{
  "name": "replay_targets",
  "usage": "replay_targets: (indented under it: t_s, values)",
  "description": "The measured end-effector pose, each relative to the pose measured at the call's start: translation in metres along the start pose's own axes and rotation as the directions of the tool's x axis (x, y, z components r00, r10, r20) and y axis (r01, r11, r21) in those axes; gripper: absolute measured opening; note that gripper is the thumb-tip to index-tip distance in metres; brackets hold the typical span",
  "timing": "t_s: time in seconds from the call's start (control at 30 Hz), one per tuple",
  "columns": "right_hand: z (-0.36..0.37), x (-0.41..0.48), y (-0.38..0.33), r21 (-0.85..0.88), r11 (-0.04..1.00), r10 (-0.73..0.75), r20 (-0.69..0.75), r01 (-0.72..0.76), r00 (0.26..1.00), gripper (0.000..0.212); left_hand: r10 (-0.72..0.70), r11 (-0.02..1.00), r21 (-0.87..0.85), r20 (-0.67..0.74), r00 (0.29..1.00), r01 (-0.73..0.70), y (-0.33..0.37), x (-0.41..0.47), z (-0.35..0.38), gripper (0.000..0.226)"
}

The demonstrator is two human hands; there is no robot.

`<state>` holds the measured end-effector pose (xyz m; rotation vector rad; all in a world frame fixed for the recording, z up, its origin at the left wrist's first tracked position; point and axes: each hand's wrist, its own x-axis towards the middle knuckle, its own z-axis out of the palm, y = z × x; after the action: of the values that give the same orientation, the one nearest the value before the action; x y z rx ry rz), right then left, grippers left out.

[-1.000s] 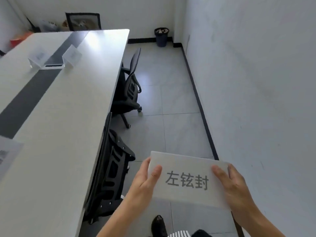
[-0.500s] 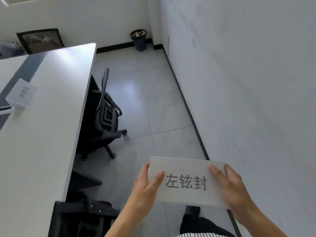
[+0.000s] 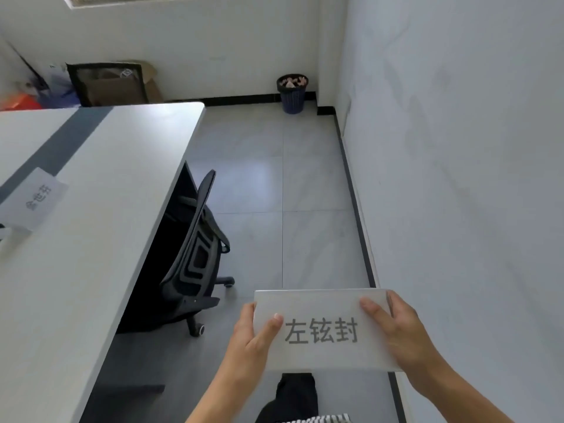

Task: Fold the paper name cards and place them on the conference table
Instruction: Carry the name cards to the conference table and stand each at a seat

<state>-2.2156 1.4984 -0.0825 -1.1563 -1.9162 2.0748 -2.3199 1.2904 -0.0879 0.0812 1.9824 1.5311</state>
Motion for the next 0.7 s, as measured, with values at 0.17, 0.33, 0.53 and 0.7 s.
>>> replay_targets:
  t_s: [0.17, 0.33, 0.53, 0.7]
  values:
    - [0.011, 0.110, -0.077, 0.031, 0.999, -0.015, -0.048, 0.016, 0.999, 0.016, 0.056, 0.997, 0.056, 0.077, 0.995, -0.060, 0.091, 0.128, -0.005, 0.036]
    - [0.004, 0.206, -0.138, 0.065, 0.997, -0.038, -0.109, 0.045, 0.993, 0.018, 0.069, 0.995, 0.064, 0.172, 0.983, -0.081, 0.165, 0.248, 0.006, 0.025]
    - [-0.013, 0.345, -0.184, 0.053, 0.998, -0.016, -0.132, 0.023, 0.991, 0.024, 0.030, 0.996, 0.082, 0.157, 0.987, -0.044, 0.215, 0.384, 0.040, 0.020]
    - [-0.034, 0.480, -0.244, 0.053, 0.998, -0.025, -0.086, 0.030, 0.996, 0.021, 0.021, 0.999, 0.043, 0.072, 0.997, -0.024, 0.268, 0.500, 0.074, 0.015]
